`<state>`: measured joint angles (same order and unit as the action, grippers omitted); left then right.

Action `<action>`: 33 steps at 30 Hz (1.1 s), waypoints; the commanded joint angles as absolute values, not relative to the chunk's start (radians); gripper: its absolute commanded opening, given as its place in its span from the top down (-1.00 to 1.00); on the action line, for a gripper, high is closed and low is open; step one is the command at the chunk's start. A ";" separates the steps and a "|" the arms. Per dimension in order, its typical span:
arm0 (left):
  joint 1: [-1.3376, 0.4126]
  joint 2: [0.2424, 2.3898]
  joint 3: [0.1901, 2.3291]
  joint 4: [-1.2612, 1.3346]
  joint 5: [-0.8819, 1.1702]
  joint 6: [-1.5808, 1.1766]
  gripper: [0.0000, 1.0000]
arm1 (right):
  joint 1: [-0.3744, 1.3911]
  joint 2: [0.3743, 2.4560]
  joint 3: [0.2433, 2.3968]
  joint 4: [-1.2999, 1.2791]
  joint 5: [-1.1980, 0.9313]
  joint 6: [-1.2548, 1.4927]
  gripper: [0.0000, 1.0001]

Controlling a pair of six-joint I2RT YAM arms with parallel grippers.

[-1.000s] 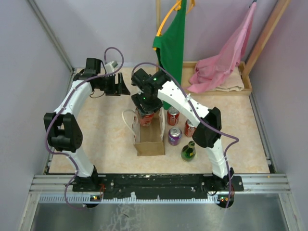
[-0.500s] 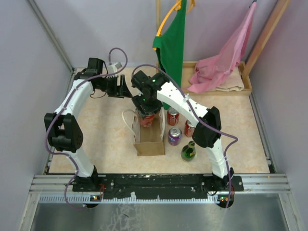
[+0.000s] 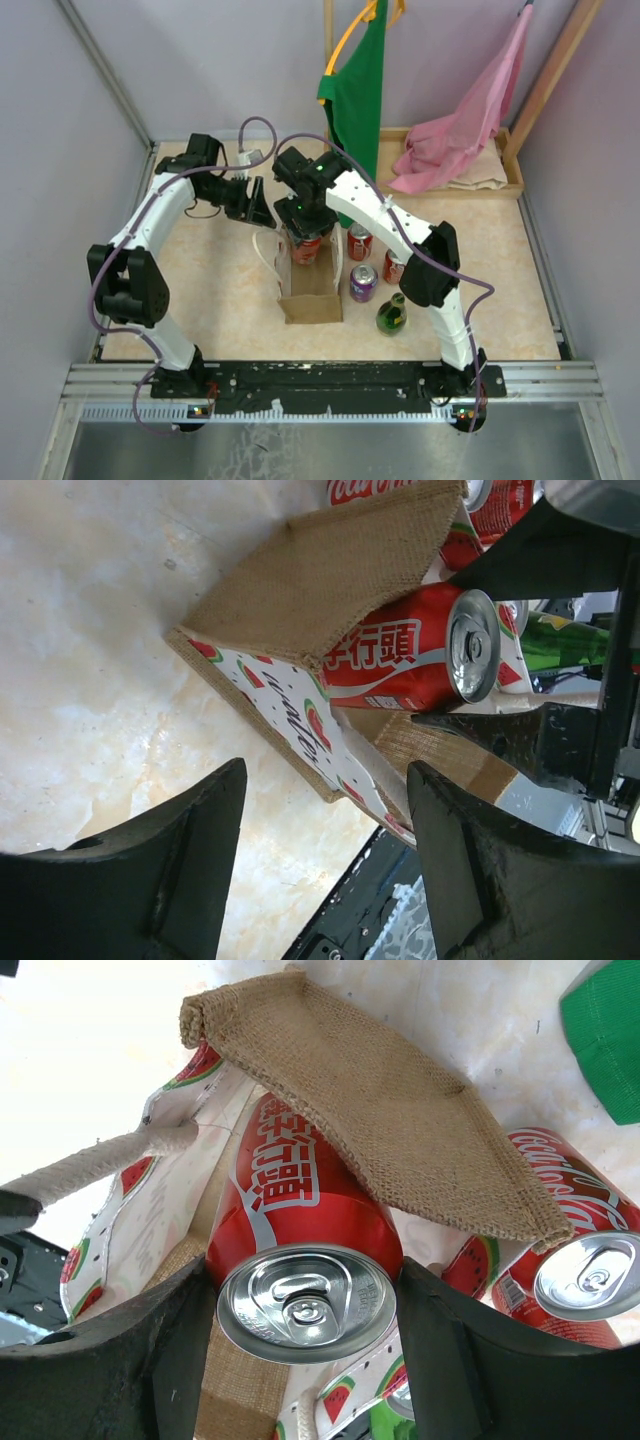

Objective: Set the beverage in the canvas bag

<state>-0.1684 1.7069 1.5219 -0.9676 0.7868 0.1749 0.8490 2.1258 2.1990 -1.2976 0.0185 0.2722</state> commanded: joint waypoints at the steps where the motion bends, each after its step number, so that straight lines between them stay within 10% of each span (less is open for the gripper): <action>1: -0.184 1.690 1.520 -1.020 0.855 0.248 -0.42 | 0.862 2.110 2.220 -1.255 0.029 0.276 1.00; 17: -0.230 1.749 1.419 -0.916 0.799 0.225 -0.33 | 0.861 2.110 2.214 -1.256 0.032 0.282 1.00; 33: -0.230 1.787 1.425 -0.888 0.793 0.208 0.48 | 0.861 2.080 2.166 -1.218 0.055 0.276 1.00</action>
<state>-0.2230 1.7561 1.4212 -0.8974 0.8066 0.2104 0.8490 2.1319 2.1727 -1.2922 0.0410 0.2913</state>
